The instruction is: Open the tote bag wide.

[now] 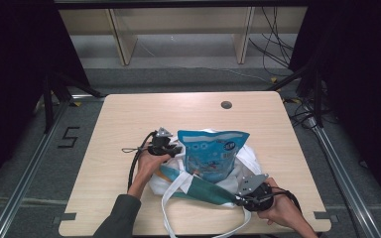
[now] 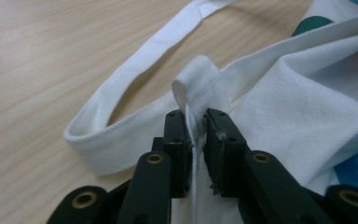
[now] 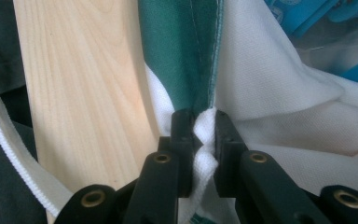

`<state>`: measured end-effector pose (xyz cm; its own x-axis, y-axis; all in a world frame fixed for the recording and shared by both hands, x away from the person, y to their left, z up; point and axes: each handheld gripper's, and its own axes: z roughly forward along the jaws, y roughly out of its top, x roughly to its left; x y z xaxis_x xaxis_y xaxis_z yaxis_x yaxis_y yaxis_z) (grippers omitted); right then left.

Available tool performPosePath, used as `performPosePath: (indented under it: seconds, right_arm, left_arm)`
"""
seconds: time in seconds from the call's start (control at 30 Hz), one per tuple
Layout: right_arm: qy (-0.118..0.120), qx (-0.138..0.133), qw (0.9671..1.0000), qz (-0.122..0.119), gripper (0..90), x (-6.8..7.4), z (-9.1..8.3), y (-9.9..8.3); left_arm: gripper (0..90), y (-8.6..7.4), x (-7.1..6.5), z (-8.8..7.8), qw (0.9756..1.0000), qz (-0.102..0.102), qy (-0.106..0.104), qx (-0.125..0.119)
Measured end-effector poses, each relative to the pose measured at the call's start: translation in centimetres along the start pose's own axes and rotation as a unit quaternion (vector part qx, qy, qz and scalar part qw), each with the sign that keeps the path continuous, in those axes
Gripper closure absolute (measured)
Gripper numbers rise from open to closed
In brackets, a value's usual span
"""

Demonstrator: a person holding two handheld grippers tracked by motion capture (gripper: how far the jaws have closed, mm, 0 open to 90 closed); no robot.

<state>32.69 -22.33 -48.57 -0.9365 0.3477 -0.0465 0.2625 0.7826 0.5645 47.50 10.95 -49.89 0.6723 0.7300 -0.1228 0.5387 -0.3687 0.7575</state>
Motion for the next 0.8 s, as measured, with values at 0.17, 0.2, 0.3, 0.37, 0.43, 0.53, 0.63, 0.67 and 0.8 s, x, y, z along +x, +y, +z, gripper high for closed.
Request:
performPosePath:
  seconds: [0.17, 0.2, 0.3, 0.37, 0.43, 0.53, 0.63, 0.67, 0.8]
  right_arm:
    - [-0.006, -0.031, 0.9987, 0.04, 59.9, 0.0, -1.2, 0.4]
    - [-0.006, -0.051, 0.9978, 0.041, 58.2, -0.3, -2.4, 0.8]
    - [-0.019, -0.118, 0.9916, 0.05, 54.9, -1.1, -5.6, 1.5]
    - [-0.046, -0.148, 0.9865, 0.052, 54.4, -1.7, -7.7, 1.8]
    - [-0.075, -0.162, 0.9821, 0.06, 50.7, -2.4, -8.8, 1.8]
    - [-0.084, -0.191, 0.9735, 0.093, 51.5, -3.3, -10.1, 1.6]
    - [-0.119, -0.168, 0.9739, 0.096, 52.1, -4.5, -10.0, 1.6]
    - [-0.128, -0.165, 0.9734, 0.094, 53.5, -5.1, -9.6, 1.6]
    - [-0.123, -0.129, 0.9776, 0.112, 52.9, -7.2, -7.4, 2.0]
  left_arm:
    - [60.4, 0.6, -1.3, -3.6, 0.9993, -0.013, -0.007, -0.034]
    - [58.1, 0.8, -1.5, -4.4, 0.9993, -0.006, -0.01, -0.035]
    - [55.4, 1.1, -2.6, -7.6, 0.9983, 0.005, -0.012, -0.057]
    - [54.4, 0.5, -3.9, -9.6, 0.9975, 0.012, -0.023, -0.066]
    - [53.7, -0.4, -5.3, -10.7, 0.9962, 0.017, -0.04, -0.075]
    - [51.6, -1.3, -7.0, -11.4, 0.9938, 0.03, -0.073, -0.078]
    - [50.4, -2.1, -8.2, -11.1, 0.992, 0.03, -0.098, -0.073]
    - [49.8, -2.3, -8.6, -10.9, 0.9918, 0.034, -0.104, -0.066]
    - [44.6, -2.5, -9.6, -9.6, 0.9912, 0.06, -0.112, -0.037]
